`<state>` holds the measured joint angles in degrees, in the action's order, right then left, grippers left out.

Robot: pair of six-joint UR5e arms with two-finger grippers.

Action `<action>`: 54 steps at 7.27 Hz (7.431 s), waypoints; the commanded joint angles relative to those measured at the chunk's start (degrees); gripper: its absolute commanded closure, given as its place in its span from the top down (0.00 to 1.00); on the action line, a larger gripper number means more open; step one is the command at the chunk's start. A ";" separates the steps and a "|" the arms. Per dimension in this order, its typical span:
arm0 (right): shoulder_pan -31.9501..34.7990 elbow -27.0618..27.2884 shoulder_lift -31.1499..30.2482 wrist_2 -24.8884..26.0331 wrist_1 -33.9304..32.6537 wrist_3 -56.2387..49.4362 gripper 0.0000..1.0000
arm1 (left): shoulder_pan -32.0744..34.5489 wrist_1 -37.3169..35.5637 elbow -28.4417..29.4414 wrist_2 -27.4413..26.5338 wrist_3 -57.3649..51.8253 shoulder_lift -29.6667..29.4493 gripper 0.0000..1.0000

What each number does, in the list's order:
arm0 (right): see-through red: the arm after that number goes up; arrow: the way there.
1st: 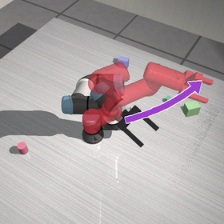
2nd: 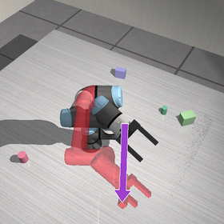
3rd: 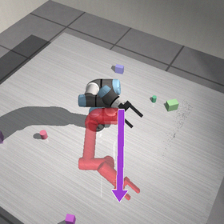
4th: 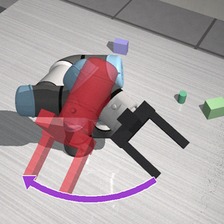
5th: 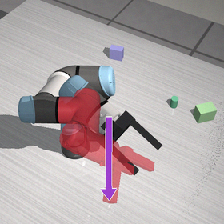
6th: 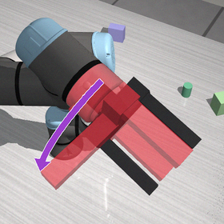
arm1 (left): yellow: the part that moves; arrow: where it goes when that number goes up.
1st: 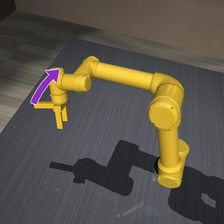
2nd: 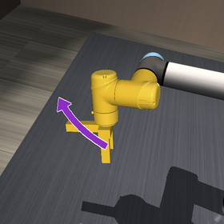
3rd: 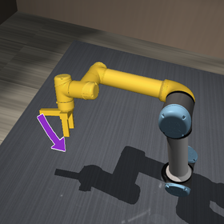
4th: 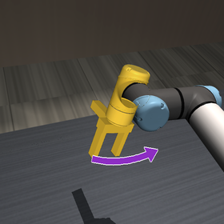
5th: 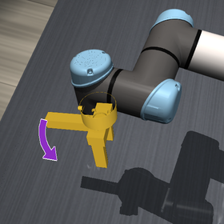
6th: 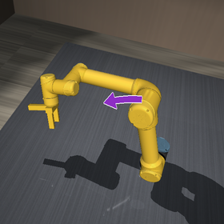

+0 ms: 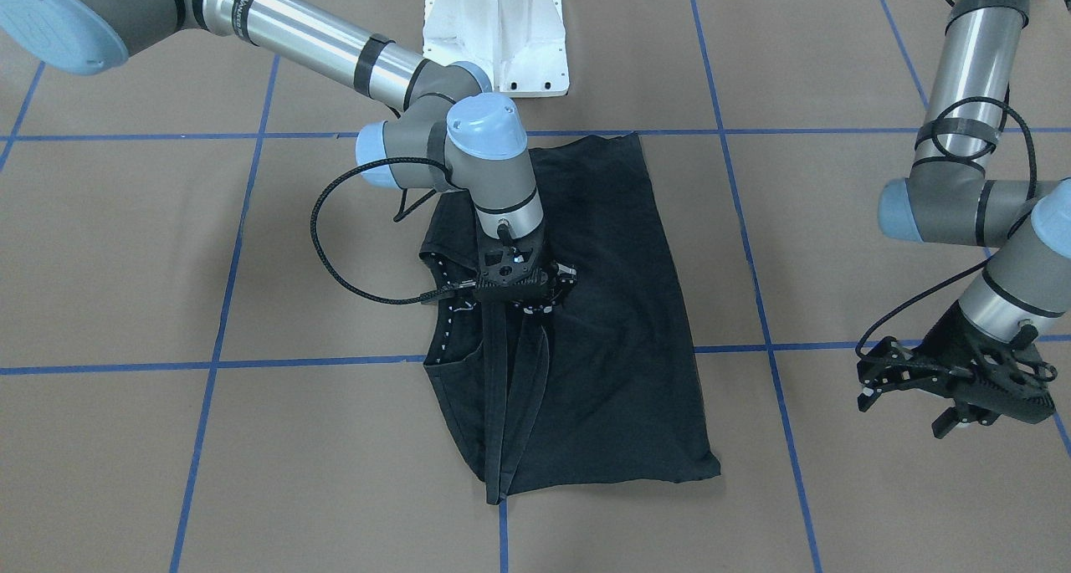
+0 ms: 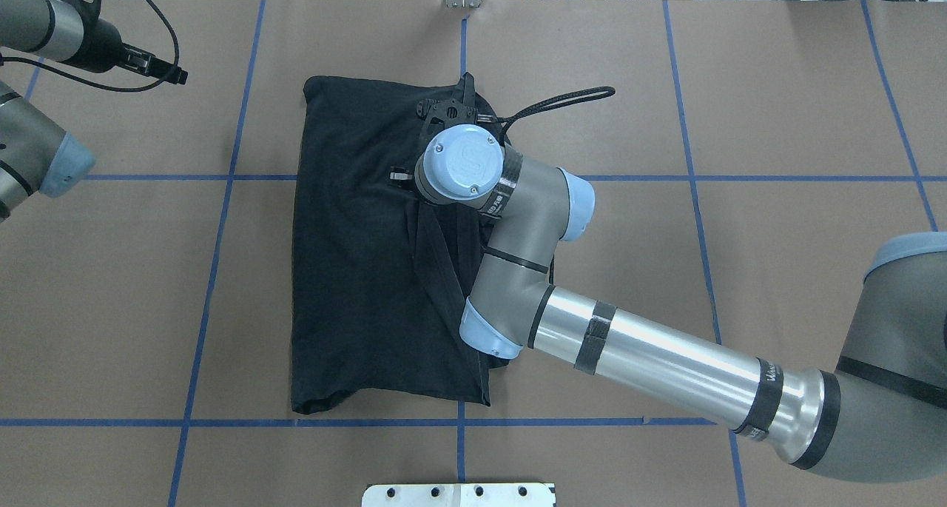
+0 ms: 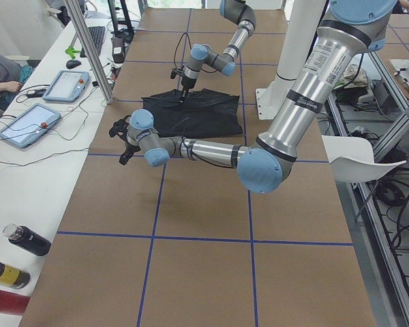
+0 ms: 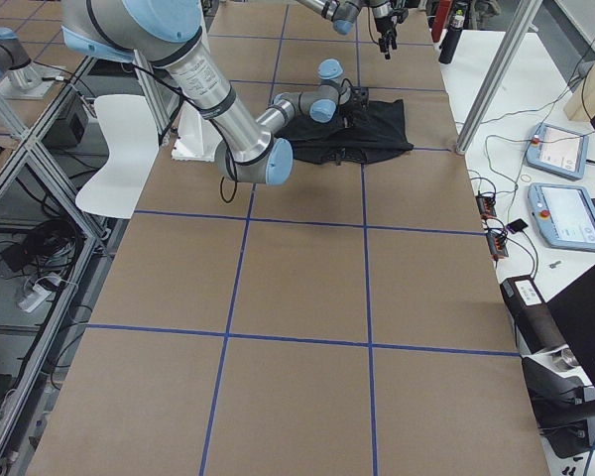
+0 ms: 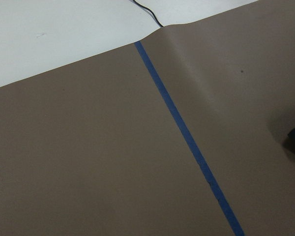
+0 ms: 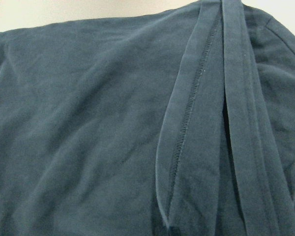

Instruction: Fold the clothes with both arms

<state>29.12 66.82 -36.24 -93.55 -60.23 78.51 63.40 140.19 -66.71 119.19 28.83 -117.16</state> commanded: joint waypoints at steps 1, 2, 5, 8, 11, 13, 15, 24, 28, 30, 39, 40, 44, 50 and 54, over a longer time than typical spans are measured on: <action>0.23 3.99 -3.28 -0.66 -0.07 -0.03 0.00 | -0.12 0.00 0.09 -0.01 0.00 0.00 1.00; 0.32 8.46 -8.01 -0.75 -0.07 -0.20 0.00 | -0.12 0.00 0.09 -0.01 0.00 0.00 1.00; 0.32 12.55 -14.20 -1.19 -0.07 -0.38 0.00 | -0.12 0.00 0.00 -0.01 0.09 0.00 1.00; 1.11 14.74 -15.79 -2.15 -0.15 -2.31 0.16 | -0.47 0.00 0.00 -0.01 0.09 0.00 1.00; 3.47 15.01 -12.37 -6.17 -3.21 -1.70 1.00 | -0.56 0.00 0.00 -0.01 0.09 0.00 1.00; 2.09 25.58 -12.71 -7.52 -16.68 0.49 1.00 | -0.56 0.00 0.00 -0.01 0.09 0.00 1.00; -4.47 32.13 -15.42 -5.69 -19.84 10.82 1.00 | -0.56 0.00 0.00 -0.10 0.09 0.00 1.00; -18.49 36.98 -22.82 6.28 -19.93 12.37 0.46 | -0.56 0.00 -0.53 -0.01 1.06 0.09 1.00; -18.49 36.89 -22.91 6.28 -19.84 12.28 0.15 | -0.56 0.00 -0.52 -0.01 0.97 0.09 1.00; -18.49 36.98 -22.91 6.28 -19.75 12.10 0.00 | -0.56 0.00 -0.52 -0.10 0.97 0.09 1.00; -25.86 46.03 -32.57 14.87 -20.19 14.56 0.00 | -0.56 0.00 -0.52 -0.01 1.67 0.09 1.00; -26.05 45.95 -33.27 15.24 -20.28 14.56 0.00 | -0.56 0.00 -0.52 -0.10 1.67 0.09 1.00; -18.44 45.77 -31.88 10.53 -20.19 11.86 1.00 | -0.56 -0.09 -1.66 0.08 3.85 0.09 1.00; -1.63 45.07 -30.64 -6.27 -20.46 1.92 1.00 | -20.62 -0.26 -37.63 -3.58 41.51 19.74 1.00; -0.65 44.80 -30.64 -6.73 -20.28 1.29 1.00 | -43.77 -0.26 -43.77 -25.30 65.95 22.85 1.00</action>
<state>28.40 111.66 -66.88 -100.23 -80.52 79.85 24.92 139.92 -110.02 98.69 87.85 -94.50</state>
